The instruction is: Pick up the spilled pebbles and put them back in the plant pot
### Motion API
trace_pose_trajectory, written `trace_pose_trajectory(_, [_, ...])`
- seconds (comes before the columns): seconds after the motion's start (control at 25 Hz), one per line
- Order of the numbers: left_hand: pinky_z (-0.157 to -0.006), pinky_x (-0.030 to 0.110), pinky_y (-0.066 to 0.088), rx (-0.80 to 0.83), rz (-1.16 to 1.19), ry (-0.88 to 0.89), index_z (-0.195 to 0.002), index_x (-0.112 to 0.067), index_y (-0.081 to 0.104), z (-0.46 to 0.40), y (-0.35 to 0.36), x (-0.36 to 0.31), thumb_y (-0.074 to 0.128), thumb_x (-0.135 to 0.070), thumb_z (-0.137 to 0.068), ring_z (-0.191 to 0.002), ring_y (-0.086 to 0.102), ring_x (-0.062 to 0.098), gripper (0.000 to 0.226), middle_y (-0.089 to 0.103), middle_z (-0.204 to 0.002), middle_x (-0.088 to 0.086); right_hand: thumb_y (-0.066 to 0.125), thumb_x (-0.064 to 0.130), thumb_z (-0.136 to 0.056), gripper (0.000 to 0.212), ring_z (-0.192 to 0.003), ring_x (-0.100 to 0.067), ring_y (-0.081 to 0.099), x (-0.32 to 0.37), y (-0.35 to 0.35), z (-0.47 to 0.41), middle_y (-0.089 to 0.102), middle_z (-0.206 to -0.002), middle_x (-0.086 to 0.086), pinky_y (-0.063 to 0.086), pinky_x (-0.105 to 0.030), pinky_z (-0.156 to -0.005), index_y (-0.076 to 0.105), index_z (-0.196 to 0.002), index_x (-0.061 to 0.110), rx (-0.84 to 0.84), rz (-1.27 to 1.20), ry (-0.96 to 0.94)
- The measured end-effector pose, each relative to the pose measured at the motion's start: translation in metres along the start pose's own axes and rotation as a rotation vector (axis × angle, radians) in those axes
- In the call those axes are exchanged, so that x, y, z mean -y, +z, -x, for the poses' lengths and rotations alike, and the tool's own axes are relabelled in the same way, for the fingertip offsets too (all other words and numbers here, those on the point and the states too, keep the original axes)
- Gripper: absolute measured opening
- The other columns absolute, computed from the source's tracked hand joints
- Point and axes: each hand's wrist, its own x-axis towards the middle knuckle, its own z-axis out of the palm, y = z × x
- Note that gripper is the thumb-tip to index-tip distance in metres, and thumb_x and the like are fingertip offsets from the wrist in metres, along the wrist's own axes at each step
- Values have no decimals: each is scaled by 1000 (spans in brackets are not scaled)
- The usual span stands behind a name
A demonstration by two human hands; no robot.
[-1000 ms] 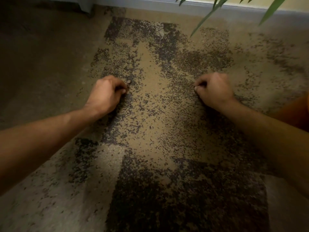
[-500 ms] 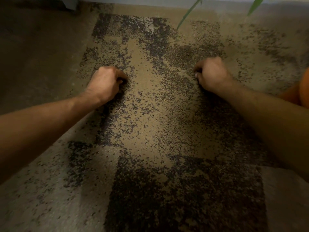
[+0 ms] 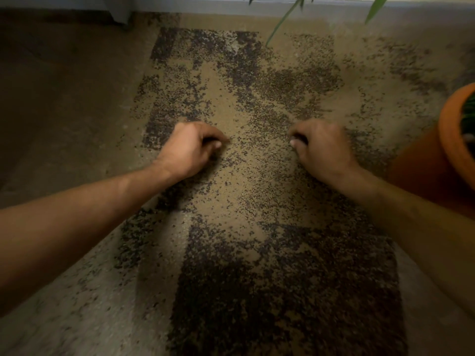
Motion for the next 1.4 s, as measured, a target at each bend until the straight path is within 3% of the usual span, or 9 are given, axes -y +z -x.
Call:
trace_pose_trajectory(0.12, [-88, 21, 50, 88, 23, 137, -108, -20, 70, 11, 15, -33, 64, -13, -89, -89, 60, 2, 21, 72, -107, -3, 65, 7, -86, 10, -80, -19, 64, 9, -15, 37, 73, -89, -7, 44, -20, -73, 73, -90, 11, 23, -89, -2])
trace_pose_trajectory(0.32, [-76, -1, 36, 115, 91, 283, -105, -17, 72, 15, 33, -106, 65, -16, -88, -85, 60, 0, 18, 73, -103, -3, 69, 11, -84, 16, -88, -18, 65, 15, -64, 102, 73, -96, -5, 55, -33, -80, 73, -100, 13, 1, -128, 49])
trace_pose_trajectory(0.4, [-74, -5, 34, 106, 149, 330, -102, -16, 73, 13, 37, -137, 67, -16, -87, -81, 57, -4, 17, 74, -98, -2, 70, 13, -84, 19, -85, -10, 63, 13, -87, 125, 71, -95, 0, 53, -25, -80, 74, -102, 15, -69, -156, 112])
trace_pose_trajectory(0.72, [-67, 12, 50, 145, 256, 515, -98, -22, 75, 7, 29, -258, 69, -19, -85, -64, 60, -11, 15, 70, -81, -11, 71, 19, -85, 19, -76, 3, 63, -6, -172, 209, 67, -83, 16, 52, -10, -72, 74, -103, 22, -402, -328, 459])
trace_pose_trajectory(0.84, [-66, 8, 45, 134, 221, 561, -102, -23, 73, -3, 22, -288, 68, -20, -86, -69, 58, -9, 17, 69, -88, -10, 72, 22, -84, 18, -78, -2, 65, -16, -188, 221, 70, -83, 11, 57, -21, -77, 74, -101, 25, -502, -342, 563])
trace_pose_trajectory(0.92, [-66, 5, 41, 122, 185, 585, -105, -20, 72, -13, 19, -305, 66, -18, -87, -73, 58, -5, 19, 70, -95, -6, 72, 21, -84, 17, -76, -4, 65, -26, -199, 216, 71, -84, 6, 57, -21, -77, 74, -100, 24, -540, -300, 608])
trace_pose_trajectory(1.08, [-70, 9, 38, 97, 59, 645, -107, -17, 71, -28, 16, -319, 63, -13, -88, -84, 58, 3, 21, 72, -107, 2, 72, 25, -83, 17, -80, -9, 70, -52, -212, 199, 74, -87, 3, 59, -31, -82, 74, -100, 26, -583, -277, 717])
trace_pose_trajectory(1.28, [-88, 20, 43, 127, 66, 524, -114, -21, 69, -37, 25, -309, 66, -17, -84, -103, 65, 21, 31, 71, -111, 6, 70, 24, -84, 23, -95, -7, 67, -63, -215, 183, 73, -100, 5, 55, -31, -92, 73, -106, 24, -575, -284, 815])
trace_pose_trajectory(1.4, [-95, 24, 43, 126, 233, 440, -123, -20, 62, -27, 25, -306, 60, -13, -88, -113, 60, 22, 36, 67, -120, 8, 64, 26, -86, 24, -105, -12, 64, -52, -212, 186, 72, -105, 7, 52, -37, -97, 72, -109, 27, -590, -203, 816])
